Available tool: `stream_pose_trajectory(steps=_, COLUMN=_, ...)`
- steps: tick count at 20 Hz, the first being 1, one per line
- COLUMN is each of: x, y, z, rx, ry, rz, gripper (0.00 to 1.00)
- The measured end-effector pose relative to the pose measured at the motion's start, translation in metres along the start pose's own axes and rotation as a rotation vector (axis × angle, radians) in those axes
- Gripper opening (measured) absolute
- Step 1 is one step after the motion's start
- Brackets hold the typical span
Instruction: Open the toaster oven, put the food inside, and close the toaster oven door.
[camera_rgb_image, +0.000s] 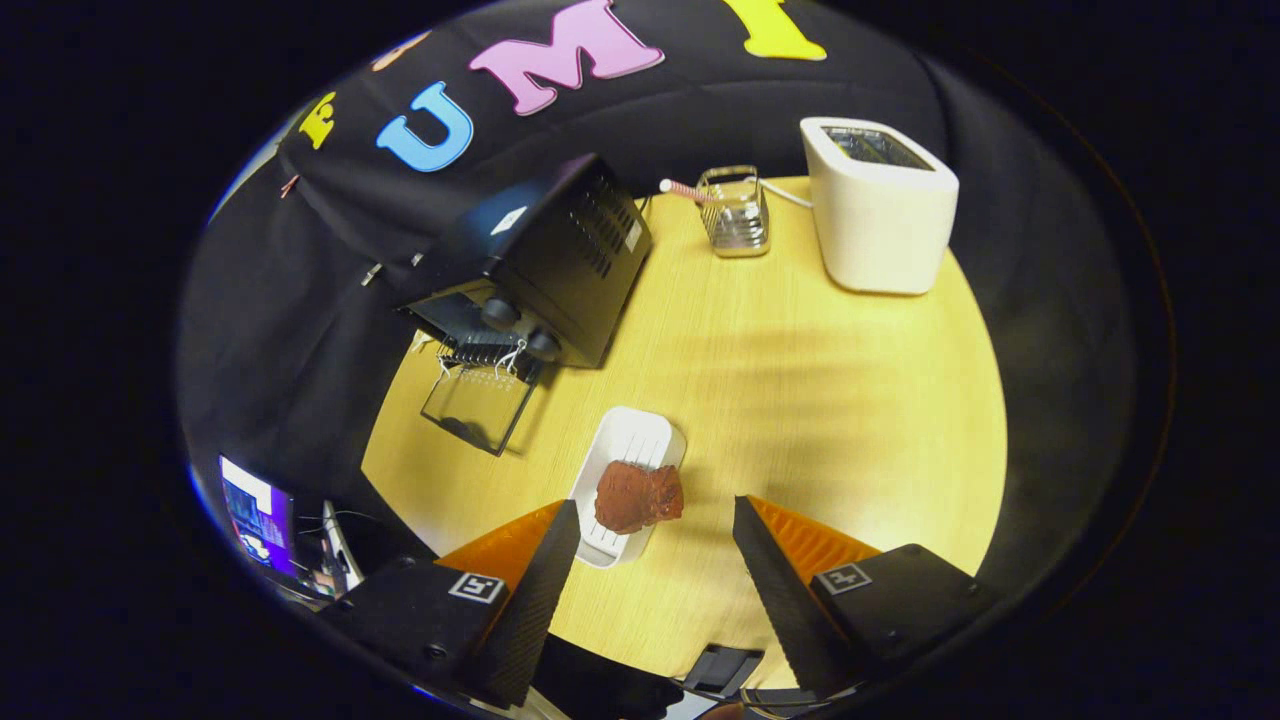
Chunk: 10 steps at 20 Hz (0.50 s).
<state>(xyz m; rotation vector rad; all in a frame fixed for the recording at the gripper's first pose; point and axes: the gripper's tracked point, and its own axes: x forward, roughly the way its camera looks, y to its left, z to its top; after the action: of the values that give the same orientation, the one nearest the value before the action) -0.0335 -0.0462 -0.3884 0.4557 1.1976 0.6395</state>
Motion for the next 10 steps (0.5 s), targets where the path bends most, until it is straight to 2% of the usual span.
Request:
stream_pose_trajectory(steps=2, x=0.017, y=0.000, z=0.001, rx=0.044, ry=0.032, rz=0.045, gripper=0.96)
stream_pose_trajectory(steps=5, x=0.034, y=0.001, z=0.002, rx=0.101, ry=0.055, rz=0.093, gripper=0.75)
stream_pose_trajectory(steps=6, x=0.037, y=0.002, z=0.001, rx=0.109, ry=0.066, rz=0.100, gripper=0.73)
stream_pose_trajectory(steps=8, x=0.042, y=-0.001, z=-0.008, rx=0.109, ry=0.113, rz=0.093, gripper=0.51)
stream_pose_trajectory(steps=9, x=0.043, y=-0.003, z=-0.010, rx=0.116, ry=0.124, rz=0.087, gripper=0.35)
stream_pose_trajectory(steps=10, x=0.041, y=-0.004, z=-0.006, rx=0.127, ry=0.119, rz=0.082, gripper=0.29)
